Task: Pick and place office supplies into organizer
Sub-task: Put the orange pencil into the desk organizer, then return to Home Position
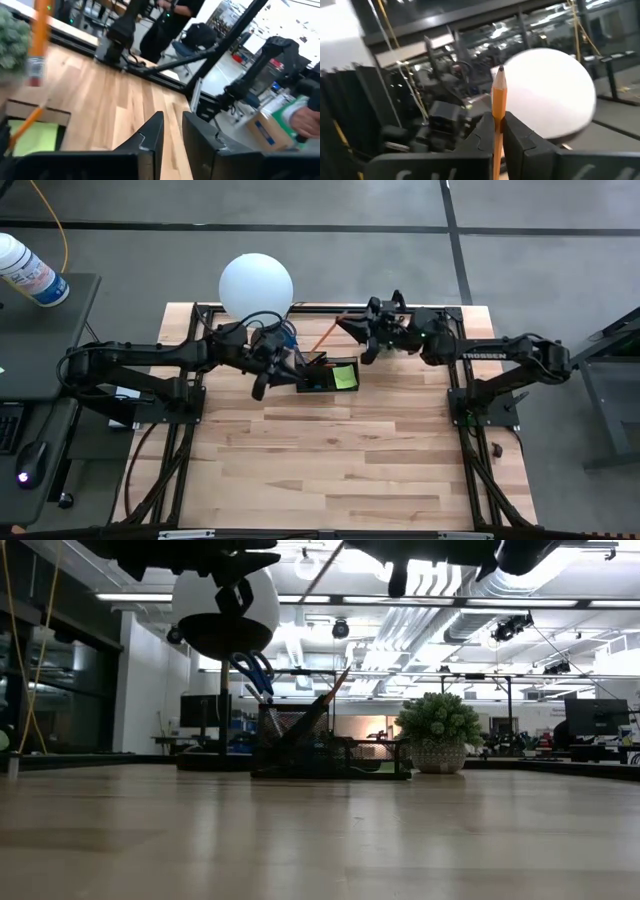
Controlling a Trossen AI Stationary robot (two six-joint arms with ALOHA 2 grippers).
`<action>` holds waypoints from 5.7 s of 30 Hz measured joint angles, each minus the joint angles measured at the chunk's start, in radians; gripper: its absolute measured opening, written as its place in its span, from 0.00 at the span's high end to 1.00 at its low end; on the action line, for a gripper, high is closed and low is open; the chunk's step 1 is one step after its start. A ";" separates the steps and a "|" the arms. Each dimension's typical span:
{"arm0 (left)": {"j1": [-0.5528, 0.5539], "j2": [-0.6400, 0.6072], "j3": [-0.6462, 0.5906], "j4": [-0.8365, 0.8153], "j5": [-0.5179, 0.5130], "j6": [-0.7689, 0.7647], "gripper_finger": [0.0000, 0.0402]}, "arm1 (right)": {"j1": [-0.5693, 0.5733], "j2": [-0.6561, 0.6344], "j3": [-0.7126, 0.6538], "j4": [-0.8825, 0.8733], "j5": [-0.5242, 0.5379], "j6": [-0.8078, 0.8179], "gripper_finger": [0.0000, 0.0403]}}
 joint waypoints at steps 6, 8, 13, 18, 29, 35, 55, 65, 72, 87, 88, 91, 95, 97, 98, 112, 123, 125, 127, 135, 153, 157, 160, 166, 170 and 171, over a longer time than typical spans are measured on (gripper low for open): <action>0.000 -0.010 0.000 -0.004 0.044 -0.004 0.86 | -0.015 0.071 0.000 -0.009 0.052 0.001 0.99; 0.000 -0.011 0.000 -0.004 0.044 -0.004 0.86 | -0.015 0.110 0.000 -0.007 0.062 0.003 0.99; 0.000 -0.010 0.000 -0.004 0.044 -0.004 0.86 | -0.014 0.200 0.000 0.026 0.084 -0.014 0.99; 0.000 -0.010 0.000 -0.004 0.044 -0.003 0.87 | -0.014 0.273 0.000 0.046 0.104 -0.041 0.99; 0.000 -0.010 0.000 -0.027 0.043 -0.014 0.88 | -0.014 0.425 0.010 0.164 0.148 -0.049 0.99; 0.000 -0.010 0.000 -0.027 0.039 -0.019 0.88 | -0.009 0.530 0.102 0.152 0.106 -0.041 0.99; 0.000 -0.010 0.000 -0.026 0.031 -0.019 0.88 | 0.039 0.585 0.219 -0.196 0.032 -0.083 0.88; 0.000 -0.010 0.000 -0.026 0.027 -0.018 0.88 | 0.041 0.572 0.220 -0.251 -0.030 -0.074 0.79; 0.000 -0.010 0.000 -0.026 0.023 -0.015 0.88 | 0.038 0.499 0.219 -0.291 -0.026 -0.118 0.73; 0.000 -0.010 0.000 -0.027 -0.003 0.027 0.88 | 0.006 0.234 0.219 -0.727 -0.002 -0.250 0.72; 0.000 -0.010 0.000 -0.027 -0.006 0.033 0.88 | 0.006 0.202 0.220 -0.750 -0.001 -0.257 0.72; 0.000 -0.010 0.000 -0.027 -0.022 0.054 0.88 | 0.006 0.107 0.219 -0.822 0.000 -0.272 0.72; 0.000 -0.010 -0.001 -0.031 -0.038 0.063 0.88 | 0.008 -0.012 0.220 -0.932 0.000 -0.271 0.72; 0.000 -0.010 -0.001 -0.042 -0.052 0.063 0.88 | 0.015 -0.056 0.220 -1.000 0.003 -0.264 0.72; 0.000 -0.010 -0.001 -0.043 -0.058 0.063 0.88 | 0.023 -0.077 0.220 -1.028 0.004 -0.257 0.72; -0.084 -0.130 -0.058 -0.010 -0.362 -0.004 0.98 | 0.120 -0.146 0.220 -1.282 0.104 -0.187 0.96; -0.181 -0.367 -0.258 0.092 -0.588 0.001 0.99 | 0.057 -0.145 0.220 -1.230 0.075 -0.205 0.99; -0.175 -0.418 -0.295 0.134 -0.609 0.000 1.00 | 0.048 -0.145 0.220 -1.230 0.071 -0.200 0.99; -0.177 -0.468 -0.332 0.154 -0.632 -0.001 0.99 | 0.043 -0.145 0.220 -1.230 0.071 -0.189 1.00; -0.177 -0.607 -0.443 0.156 -0.683 -0.009 0.99 | 0.044 -0.145 0.220 -1.240 0.069 -0.155 1.00; -0.177 -0.915 -0.627 0.165 -0.735 0.009 1.00 | 0.044 -0.093 0.220 -1.271 0.070 -0.115 1.00; -0.177 -0.969 -0.663 0.165 -0.736 0.034 1.00 | 0.044 -0.068 0.220 -1.267 0.049 -0.106 1.00; -0.177 -1.011 -0.703 0.164 -0.743 0.030 1.00 | 0.044 -0.063 0.220 -1.266 0.042 -0.100 1.00; -0.177 -1.056 -0.705 0.109 -0.745 0.048 1.00 | 0.044 -0.067 0.220 -1.269 0.041 -0.078 1.00; -0.177 -1.057 -0.705 0.034 -0.717 0.068 1.00 | 0.044 -0.068 0.220 -1.273 0.040 -0.067 1.00; -0.177 -1.057 -0.705 0.006 -0.700 0.068 1.00 | 0.044 -0.068 0.220 -1.273 0.040 -0.065 1.00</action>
